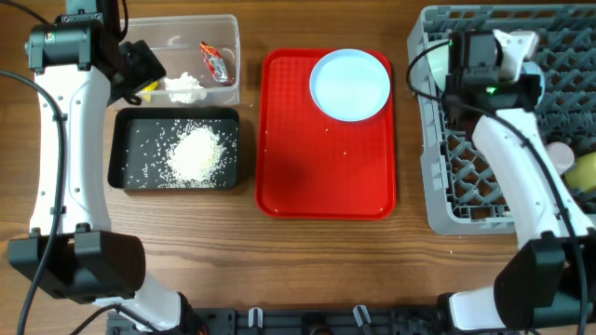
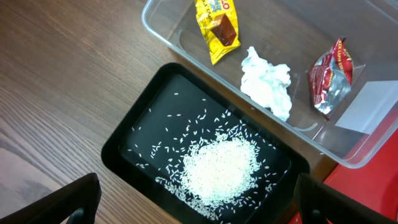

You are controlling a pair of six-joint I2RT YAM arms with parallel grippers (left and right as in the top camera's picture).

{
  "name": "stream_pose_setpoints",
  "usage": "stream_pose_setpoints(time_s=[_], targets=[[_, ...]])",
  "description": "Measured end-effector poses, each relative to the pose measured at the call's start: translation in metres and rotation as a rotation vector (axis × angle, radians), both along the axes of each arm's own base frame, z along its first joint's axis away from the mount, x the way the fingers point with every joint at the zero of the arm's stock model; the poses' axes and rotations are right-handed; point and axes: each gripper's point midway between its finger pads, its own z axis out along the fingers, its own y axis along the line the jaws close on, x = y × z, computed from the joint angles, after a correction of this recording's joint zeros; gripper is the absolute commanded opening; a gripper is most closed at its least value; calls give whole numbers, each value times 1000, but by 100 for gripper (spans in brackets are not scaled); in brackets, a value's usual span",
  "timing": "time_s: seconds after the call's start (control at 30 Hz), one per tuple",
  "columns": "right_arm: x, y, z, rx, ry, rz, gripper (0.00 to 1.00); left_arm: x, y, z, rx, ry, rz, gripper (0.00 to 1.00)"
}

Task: Sort waste into correct bins and load items into the dishwasher rack
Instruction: 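Carry the light-blue bowl into the dish rack and release it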

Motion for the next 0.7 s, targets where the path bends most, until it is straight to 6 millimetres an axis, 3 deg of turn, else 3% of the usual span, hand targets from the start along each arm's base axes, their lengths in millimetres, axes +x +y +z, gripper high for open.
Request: stream_pose_setpoints(time_s=[0.17, 0.37, 0.47, 0.57, 0.6, 0.63, 0.7], targets=[[-3, 0, -38, -33, 110, 34, 4, 0, 0, 0, 0, -1, 0, 100], [1, -1, -50, -98, 165, 14, 4, 0, 0, 0, 0, -1, 0, 100], [4, 9, -49, -122, 170, 31, 4, 0, 0, 0, 0, -1, 0, 100], [10, 37, -58, -125, 212, 112, 6, 0, 0, 0, 0, -1, 0, 100], [9, 41, -61, -129, 236, 125, 23, 0, 0, 0, 0, 0, 0, 100], [7, 43, -62, -130, 258, 135, 33, 0, 0, 0, 0, -1, 0, 100], [1, 55, -79, -80, 353, 200, 44, 0, 0, 0, 0, 0, 0, 100]])
